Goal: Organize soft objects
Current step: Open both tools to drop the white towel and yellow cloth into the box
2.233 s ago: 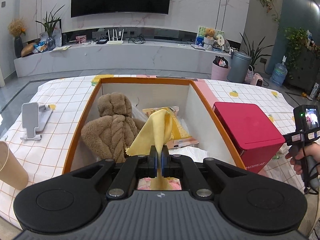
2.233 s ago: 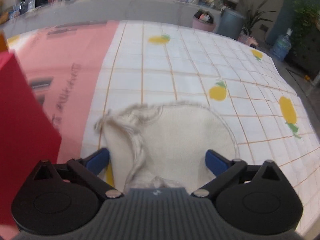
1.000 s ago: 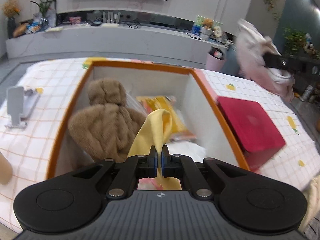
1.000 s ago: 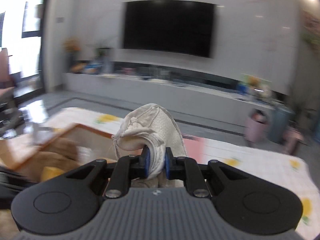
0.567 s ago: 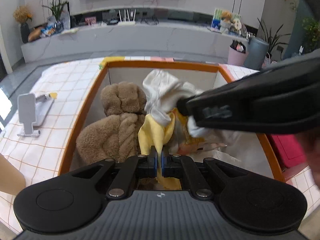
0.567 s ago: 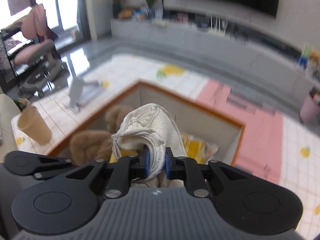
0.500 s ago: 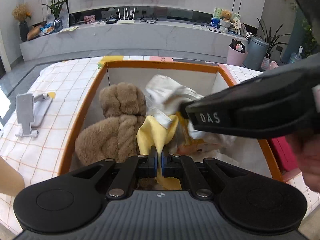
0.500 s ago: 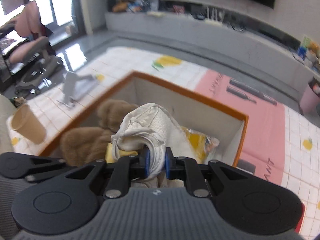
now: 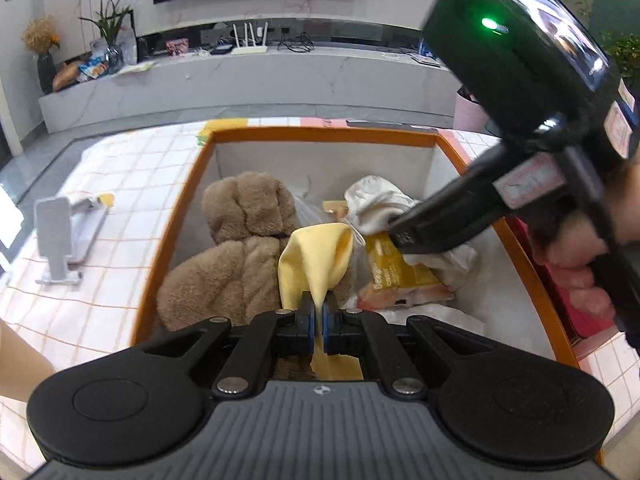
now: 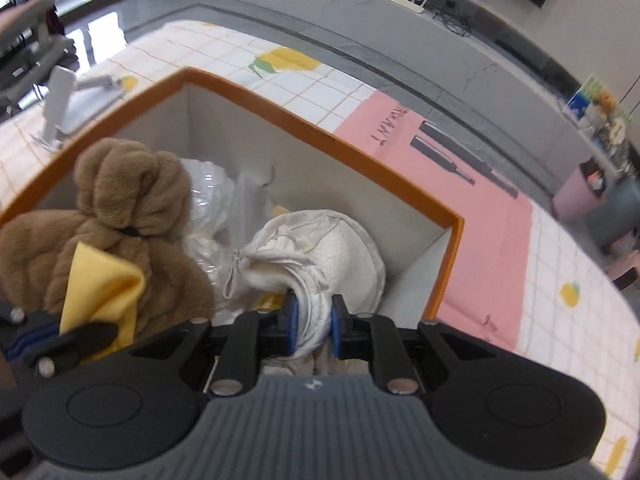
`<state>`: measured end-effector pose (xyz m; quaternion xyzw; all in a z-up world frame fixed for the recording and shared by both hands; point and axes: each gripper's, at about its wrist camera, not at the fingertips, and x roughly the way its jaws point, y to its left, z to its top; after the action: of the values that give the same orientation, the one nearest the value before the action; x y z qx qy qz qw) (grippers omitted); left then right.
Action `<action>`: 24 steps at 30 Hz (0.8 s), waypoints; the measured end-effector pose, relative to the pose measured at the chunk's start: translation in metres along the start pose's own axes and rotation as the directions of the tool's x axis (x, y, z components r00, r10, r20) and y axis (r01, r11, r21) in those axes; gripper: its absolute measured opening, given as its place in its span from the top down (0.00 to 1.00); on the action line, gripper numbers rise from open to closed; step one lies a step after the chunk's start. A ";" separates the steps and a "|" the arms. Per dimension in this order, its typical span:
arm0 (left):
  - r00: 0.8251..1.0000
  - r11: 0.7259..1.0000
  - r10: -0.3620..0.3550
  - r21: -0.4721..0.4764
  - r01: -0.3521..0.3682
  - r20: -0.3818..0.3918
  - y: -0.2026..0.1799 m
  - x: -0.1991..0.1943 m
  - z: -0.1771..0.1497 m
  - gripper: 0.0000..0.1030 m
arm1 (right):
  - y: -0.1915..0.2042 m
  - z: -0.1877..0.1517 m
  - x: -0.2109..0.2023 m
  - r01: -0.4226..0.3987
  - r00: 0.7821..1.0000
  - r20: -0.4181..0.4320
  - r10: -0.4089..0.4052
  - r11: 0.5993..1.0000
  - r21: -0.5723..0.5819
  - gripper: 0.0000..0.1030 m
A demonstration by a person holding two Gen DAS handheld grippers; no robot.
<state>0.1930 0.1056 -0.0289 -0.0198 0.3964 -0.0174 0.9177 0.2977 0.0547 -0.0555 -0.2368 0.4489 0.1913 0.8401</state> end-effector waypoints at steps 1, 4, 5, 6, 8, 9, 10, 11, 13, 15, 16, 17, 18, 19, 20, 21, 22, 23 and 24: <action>1.000 1.000 -0.006 -0.012 0.006 -0.002 0.001 0.000 0.000 0.96 | 0.002 -0.002 -0.001 0.003 1.000 0.011 -0.003 1.000 -0.009 0.86; 1.000 0.999 -0.004 -0.038 0.004 -0.001 0.004 -0.002 -0.001 0.97 | 0.018 -0.007 -0.001 -0.125 0.992 0.015 0.127 0.987 -0.103 0.86; 1.000 0.999 -0.002 -0.041 0.001 -0.001 0.004 -0.003 -0.001 0.97 | 0.021 -0.005 0.003 -0.107 0.994 -0.001 0.108 0.989 -0.103 0.86; 1.000 0.999 -0.004 -0.043 0.004 -0.001 0.003 -0.004 -0.001 0.97 | 0.022 -0.002 0.008 -0.105 0.994 -0.017 0.104 0.991 -0.084 0.86; 1.000 0.999 -0.001 -0.046 0.001 0.002 0.003 -0.006 -0.001 0.97 | 0.019 0.006 0.017 -0.124 0.991 -0.060 0.122 0.992 -0.027 0.86; 1.000 0.999 -0.002 -0.050 0.002 0.003 0.004 -0.007 -0.001 0.97 | 0.020 0.010 0.021 -0.128 0.989 -0.075 0.126 0.992 -0.023 0.86; 1.000 0.998 -0.005 -0.056 0.005 0.002 0.004 -0.008 -0.002 0.97 | 0.021 0.012 0.024 -0.128 0.988 -0.088 0.125 0.991 -0.033 0.86; 1.000 0.998 -0.008 -0.064 0.008 0.000 0.006 -0.009 -0.002 0.97 | 0.023 0.015 0.028 -0.123 0.988 -0.102 0.118 0.991 -0.044 0.86; 1.000 0.997 -0.018 -0.081 0.018 -0.004 0.010 -0.010 -0.002 0.97 | 0.028 0.016 0.033 -0.103 0.989 -0.115 0.095 0.992 -0.071 0.86; 1.000 0.995 -0.022 -0.096 0.022 -0.007 0.013 -0.014 -0.003 0.97 | 0.030 0.016 0.030 -0.094 0.989 -0.119 0.085 0.993 -0.070 0.83; 1.000 0.995 -0.021 -0.101 0.020 -0.008 0.016 -0.016 -0.003 0.97 | 0.030 0.016 0.029 -0.094 0.990 -0.116 0.086 0.994 -0.058 0.81; 1.000 0.994 -0.018 -0.104 0.016 -0.011 0.018 -0.018 -0.003 0.97 | 0.028 0.016 0.025 -0.094 0.990 -0.108 0.089 0.995 -0.044 0.71; 1.000 0.994 -0.015 -0.108 0.014 -0.014 0.021 -0.020 -0.003 0.97 | 0.024 0.016 0.019 -0.096 0.992 -0.088 0.094 0.995 -0.022 0.57; 1.000 0.993 -0.018 -0.113 0.016 -0.015 0.024 -0.024 -0.004 0.97 | 0.020 0.017 0.011 -0.100 0.993 -0.055 0.100 0.995 0.001 0.50; 1.000 0.993 -0.025 -0.117 0.023 -0.017 0.028 -0.027 -0.004 0.97 | 0.017 0.014 -0.001 -0.109 0.994 -0.014 0.110 0.994 0.014 0.44; 0.999 0.993 -0.031 -0.116 0.028 -0.024 0.032 -0.030 -0.004 0.97 | 0.016 0.013 -0.011 -0.124 0.992 0.019 0.124 0.992 0.009 0.44; 0.999 0.993 -0.033 -0.113 0.029 -0.030 0.035 -0.032 -0.005 0.97 | 0.016 0.011 -0.021 -0.148 0.988 0.051 0.148 0.989 -0.004 0.44; 0.999 0.994 -0.026 -0.107 0.022 -0.034 0.037 -0.034 -0.006 0.97 | 0.016 0.010 -0.031 -0.179 0.980 0.086 0.179 0.984 -0.015 0.44; 0.999 0.995 -0.016 -0.099 0.012 -0.036 0.039 -0.036 -0.007 0.96 | 0.016 0.009 -0.039 -0.211 0.970 0.115 0.212 0.977 -0.023 0.43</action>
<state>0.1641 0.1462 -0.0099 -0.0676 0.4133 -0.0044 0.9081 0.2746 0.0685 -0.0214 -0.1804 0.4205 0.2957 0.8386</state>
